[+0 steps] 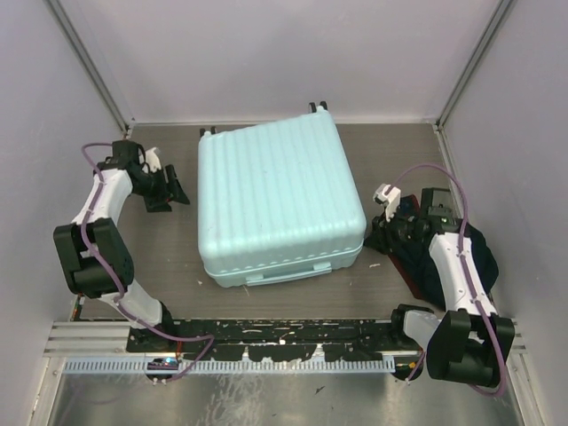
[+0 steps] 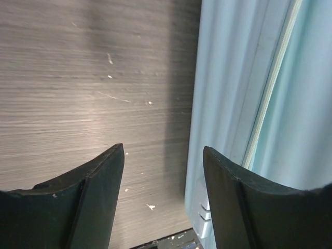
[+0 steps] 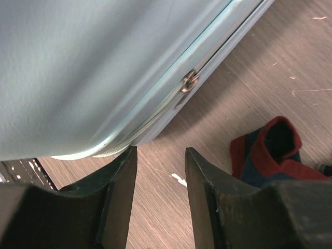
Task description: Pack the luggage
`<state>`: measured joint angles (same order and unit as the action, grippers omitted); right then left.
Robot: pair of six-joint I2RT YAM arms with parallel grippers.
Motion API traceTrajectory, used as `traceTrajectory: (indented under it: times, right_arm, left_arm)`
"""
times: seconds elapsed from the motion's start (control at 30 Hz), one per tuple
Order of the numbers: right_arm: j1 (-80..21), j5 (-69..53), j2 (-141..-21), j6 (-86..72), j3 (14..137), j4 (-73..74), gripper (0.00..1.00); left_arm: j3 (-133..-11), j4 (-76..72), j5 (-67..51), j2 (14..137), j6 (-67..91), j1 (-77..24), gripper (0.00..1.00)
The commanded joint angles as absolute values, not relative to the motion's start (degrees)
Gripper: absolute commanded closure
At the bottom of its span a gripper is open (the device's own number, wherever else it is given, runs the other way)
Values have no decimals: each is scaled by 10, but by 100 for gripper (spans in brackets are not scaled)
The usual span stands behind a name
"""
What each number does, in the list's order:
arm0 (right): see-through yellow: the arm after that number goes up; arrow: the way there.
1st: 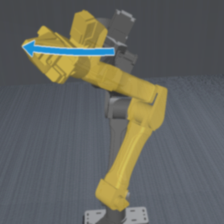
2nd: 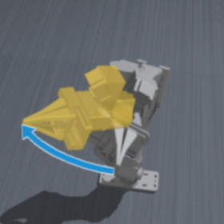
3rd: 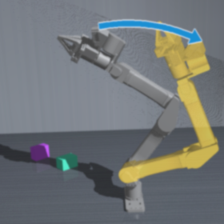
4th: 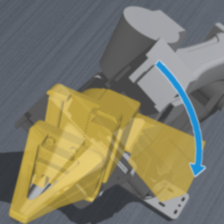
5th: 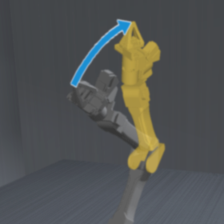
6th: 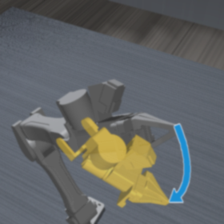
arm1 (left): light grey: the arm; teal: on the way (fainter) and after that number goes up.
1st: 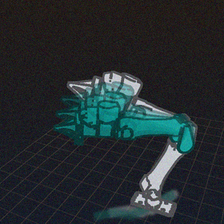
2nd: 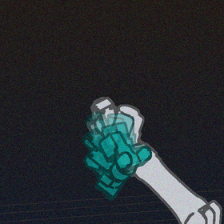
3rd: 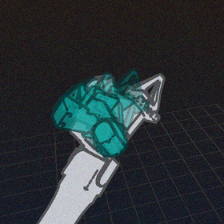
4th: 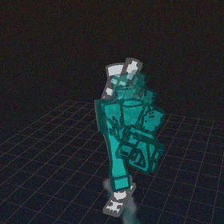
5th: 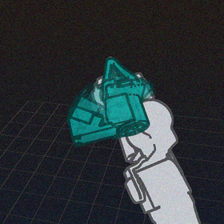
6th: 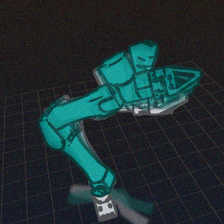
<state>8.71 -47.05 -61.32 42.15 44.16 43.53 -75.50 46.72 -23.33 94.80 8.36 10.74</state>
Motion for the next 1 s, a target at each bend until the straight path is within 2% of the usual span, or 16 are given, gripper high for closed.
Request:
traceTrajectory:
  times: [0.0,0.23,0.37,0.53,0.6,0.7,0.97]
  right_arm:
    - [78,-518,-605,517,425,468,53]
    - [66,-537,-595,534,409,470,58]
    - [26,-535,-577,458,397,403,59]
    - [-79,-483,-559,318,384,281,59]
    - [-112,-463,-556,284,382,246,59]
    - [-150,-443,-550,242,375,197,58]
    - [-277,-378,-576,116,350,20,49]
  left_arm:
    - [-735,412,-283,953,102,74,36]
    - [-928,403,-300,1114,120,-30,44]
    - [-1088,426,-330,1221,113,-92,51]
    - [-1372,525,-314,1375,91,-115,52]
    - [-1447,549,-276,1395,68,-102,47]
    - [-1453,530,-220,1347,67,-56,34]
    - [-1185,411,-112,1063,66,80,22]
